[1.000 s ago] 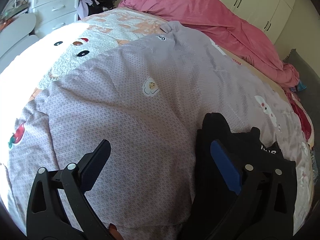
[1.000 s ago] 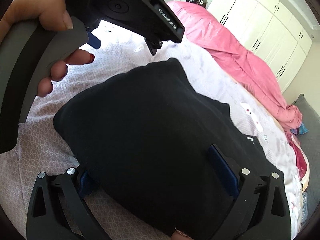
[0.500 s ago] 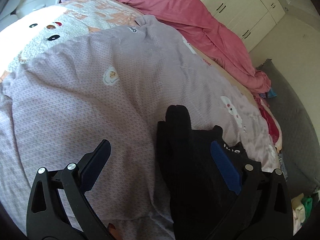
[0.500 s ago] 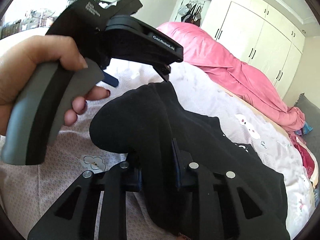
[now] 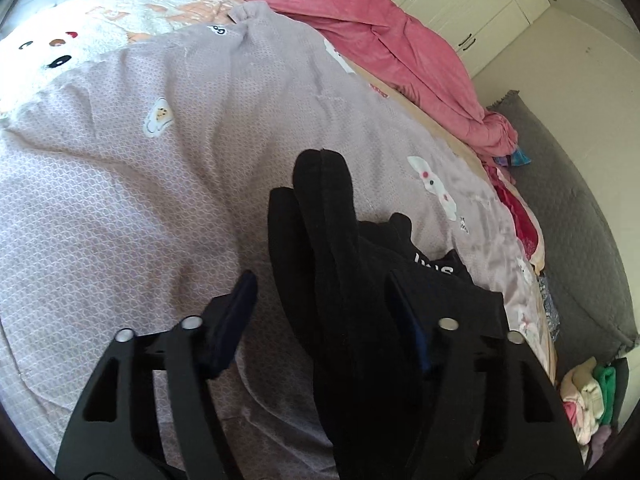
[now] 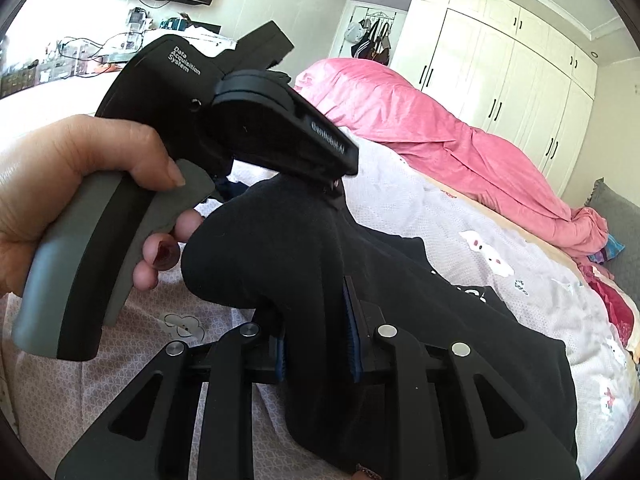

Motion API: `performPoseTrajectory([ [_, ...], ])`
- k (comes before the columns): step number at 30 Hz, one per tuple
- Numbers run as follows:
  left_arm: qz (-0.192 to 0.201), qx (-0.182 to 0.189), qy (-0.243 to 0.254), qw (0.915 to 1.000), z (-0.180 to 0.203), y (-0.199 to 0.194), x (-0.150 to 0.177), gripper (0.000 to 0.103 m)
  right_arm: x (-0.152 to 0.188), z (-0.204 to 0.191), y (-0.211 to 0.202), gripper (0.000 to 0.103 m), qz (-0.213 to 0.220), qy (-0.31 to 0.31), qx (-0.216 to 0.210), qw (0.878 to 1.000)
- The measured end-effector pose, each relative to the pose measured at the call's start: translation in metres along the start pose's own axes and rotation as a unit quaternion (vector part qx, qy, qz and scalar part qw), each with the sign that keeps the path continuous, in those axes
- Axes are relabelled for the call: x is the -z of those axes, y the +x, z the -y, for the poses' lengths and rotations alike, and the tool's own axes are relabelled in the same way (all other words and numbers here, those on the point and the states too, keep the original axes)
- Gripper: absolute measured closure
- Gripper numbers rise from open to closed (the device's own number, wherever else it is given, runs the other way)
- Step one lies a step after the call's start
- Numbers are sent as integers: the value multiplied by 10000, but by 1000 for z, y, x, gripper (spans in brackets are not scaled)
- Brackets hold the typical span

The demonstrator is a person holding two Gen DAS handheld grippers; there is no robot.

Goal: Fold small clothes
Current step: 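Lift the gripped edge with both grippers and fold it over the shirt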

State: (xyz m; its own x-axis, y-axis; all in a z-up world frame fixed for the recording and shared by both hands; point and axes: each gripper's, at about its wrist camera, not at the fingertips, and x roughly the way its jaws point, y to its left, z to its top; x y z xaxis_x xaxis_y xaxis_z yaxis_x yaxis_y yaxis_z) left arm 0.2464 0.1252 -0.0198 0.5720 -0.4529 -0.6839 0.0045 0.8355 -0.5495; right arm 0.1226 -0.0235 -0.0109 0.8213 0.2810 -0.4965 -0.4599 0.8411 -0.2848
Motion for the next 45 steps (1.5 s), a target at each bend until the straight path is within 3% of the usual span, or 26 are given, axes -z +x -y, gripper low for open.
performPoseTrajectory([
  [2,-44,46,57,10000,5,3,1,68,1,0,-1,82,16,6,16,10000],
  [4,-65,21,154,9999,11,4,3,78,3,-1,-2,82,24,39,19,10000],
  [7,-47,37,221,9997,17,2,6,83,4,3,-5,83,62,127,27,9999],
  [26,373,269,564,9973,106,-29,29,85,25,54,-65,89,465,961,122,9942],
  [45,42,12,1103,9939,197,-3,49,85,64,115,-112,91,595,2026,131,9774],
])
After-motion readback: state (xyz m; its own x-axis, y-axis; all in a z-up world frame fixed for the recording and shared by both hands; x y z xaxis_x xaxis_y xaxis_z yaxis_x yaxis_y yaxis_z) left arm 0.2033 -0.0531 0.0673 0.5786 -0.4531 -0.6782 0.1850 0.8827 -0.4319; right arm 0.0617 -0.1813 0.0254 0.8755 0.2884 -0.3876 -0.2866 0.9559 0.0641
